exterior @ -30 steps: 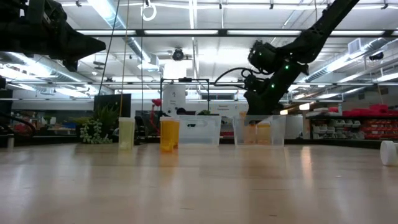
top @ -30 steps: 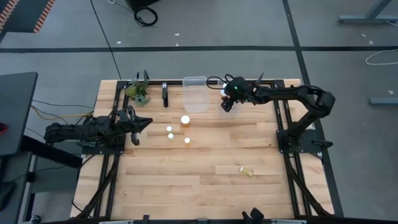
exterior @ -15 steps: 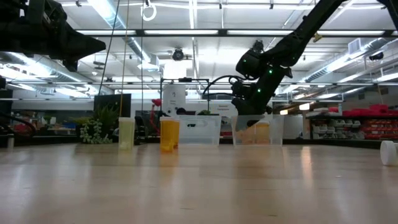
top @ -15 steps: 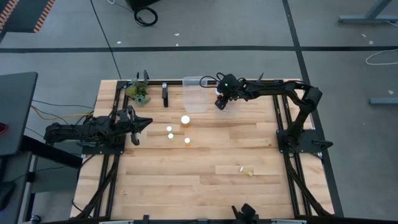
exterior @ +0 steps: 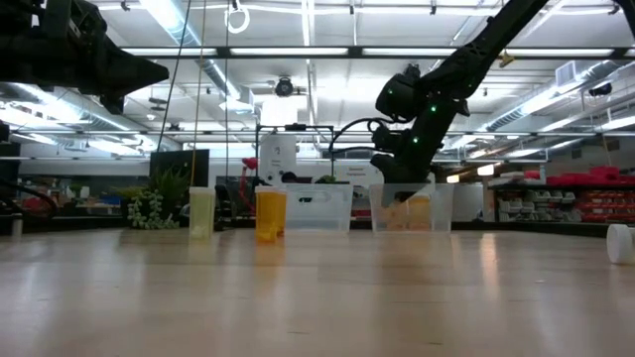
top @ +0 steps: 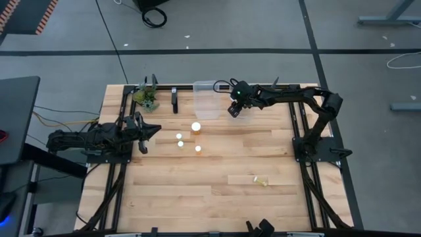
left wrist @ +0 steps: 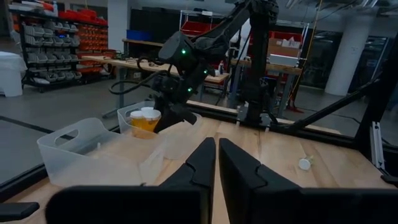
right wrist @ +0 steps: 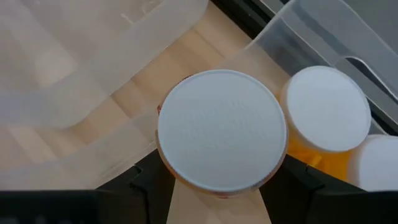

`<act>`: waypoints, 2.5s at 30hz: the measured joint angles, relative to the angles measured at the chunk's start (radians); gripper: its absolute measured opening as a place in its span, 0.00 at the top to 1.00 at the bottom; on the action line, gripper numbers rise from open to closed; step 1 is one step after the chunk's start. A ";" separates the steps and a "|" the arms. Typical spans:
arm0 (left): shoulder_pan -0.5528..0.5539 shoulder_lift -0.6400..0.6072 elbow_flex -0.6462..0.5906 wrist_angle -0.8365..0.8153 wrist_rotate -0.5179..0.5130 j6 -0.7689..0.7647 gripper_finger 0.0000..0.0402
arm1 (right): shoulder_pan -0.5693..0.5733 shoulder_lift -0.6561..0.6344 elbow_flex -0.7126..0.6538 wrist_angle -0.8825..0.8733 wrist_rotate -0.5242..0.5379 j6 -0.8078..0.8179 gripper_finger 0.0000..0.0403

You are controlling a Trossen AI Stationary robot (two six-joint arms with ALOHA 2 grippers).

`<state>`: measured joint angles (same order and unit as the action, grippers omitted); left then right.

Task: Pick and place medicine bottles into bin by pill shape (circle, oval)
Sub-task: Put the bottom big orange pill into the right transparent bin, then put the bottom right small yellow pill into the left transparent bin

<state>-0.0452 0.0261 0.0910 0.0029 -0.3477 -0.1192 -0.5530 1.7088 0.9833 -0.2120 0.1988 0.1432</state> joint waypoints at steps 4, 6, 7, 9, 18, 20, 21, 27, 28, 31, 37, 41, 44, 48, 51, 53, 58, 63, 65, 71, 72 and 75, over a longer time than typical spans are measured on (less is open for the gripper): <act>0.000 0.000 0.000 0.000 0.000 0.000 0.93 | 0.000 -0.001 -0.002 0.004 0.013 0.035 0.48; 0.000 0.000 0.000 0.000 0.000 0.000 0.92 | -0.001 -0.002 -0.017 0.022 0.014 0.053 0.48; 0.000 0.000 0.000 0.000 0.000 0.000 0.92 | -0.001 -0.002 -0.025 0.024 0.014 0.060 0.48; 0.000 0.000 0.000 0.000 0.000 0.000 0.91 | -0.001 -0.002 -0.042 0.023 0.014 0.071 0.48; 0.000 0.000 0.000 0.000 0.000 0.000 0.93 | 0.000 -0.004 -0.073 0.080 0.025 0.121 0.48; 0.000 0.000 0.000 0.000 0.000 0.000 0.94 | 0.000 -0.004 -0.073 0.078 0.025 0.123 0.48; 0.000 0.000 0.000 0.000 0.000 0.000 0.94 | 0.000 -0.004 -0.073 0.077 0.025 0.124 0.48; 0.000 0.000 0.000 0.000 0.000 0.000 0.92 | 0.000 -0.003 -0.074 0.077 0.016 0.121 0.48; 0.000 0.000 0.000 0.000 0.000 0.000 0.92 | 0.000 -0.003 -0.074 0.077 0.015 0.119 0.48; 0.000 0.000 0.000 0.000 0.000 0.000 0.91 | 0.000 -0.003 -0.074 0.076 0.013 0.119 0.45; 0.000 0.000 0.000 0.000 0.000 0.000 0.92 | 0.000 -0.003 -0.074 0.075 0.010 0.116 0.42; 0.000 0.000 0.000 0.000 0.000 0.000 0.93 | 0.000 -0.003 -0.074 0.074 0.009 0.111 0.42; 0.000 0.000 0.000 0.000 0.000 0.000 0.92 | 0.000 -0.003 -0.072 0.065 0.002 0.109 0.42; 0.000 0.000 0.000 0.000 0.000 0.000 0.91 | -0.001 -0.001 -0.051 0.009 -0.012 0.092 0.42; 0.000 0.000 0.000 0.000 0.000 0.000 0.90 | -0.001 0.001 -0.033 -0.019 -0.009 0.081 0.42; 0.000 0.000 0.000 0.000 0.000 0.000 0.90 | -0.001 0.001 -0.025 -0.021 -0.009 0.077 0.42; 0.000 0.000 0.000 0.000 0.000 0.000 0.91 | -0.001 0.001 -0.006 -0.037 -0.001 0.078 0.42; 0.000 0.000 0.000 0.000 0.000 0.000 0.92 | 0.000 0.001 -0.005 -0.049 -0.001 0.082 0.42; 0.000 0.000 0.000 0.000 0.000 0.000 0.92 | 0.001 0.001 -0.005 -0.065 -0.001 0.082 0.42; 0.000 0.000 0.000 0.000 0.000 0.000 0.91 | 0.022 -0.042 -0.005 -0.110 -0.006 0.064 0.42; 0.000 0.000 0.000 0.000 0.000 0.000 0.90 | 0.026 -0.060 -0.005 -0.115 -0.006 0.058 0.42; 0.000 0.000 0.000 0.000 0.000 0.000 0.91 | 0.028 -0.123 -0.004 -0.144 -0.006 0.055 0.42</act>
<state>-0.0451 0.0261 0.0910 0.0031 -0.3474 -0.1188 -0.5247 1.5858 0.9794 -0.3561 0.1928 0.1982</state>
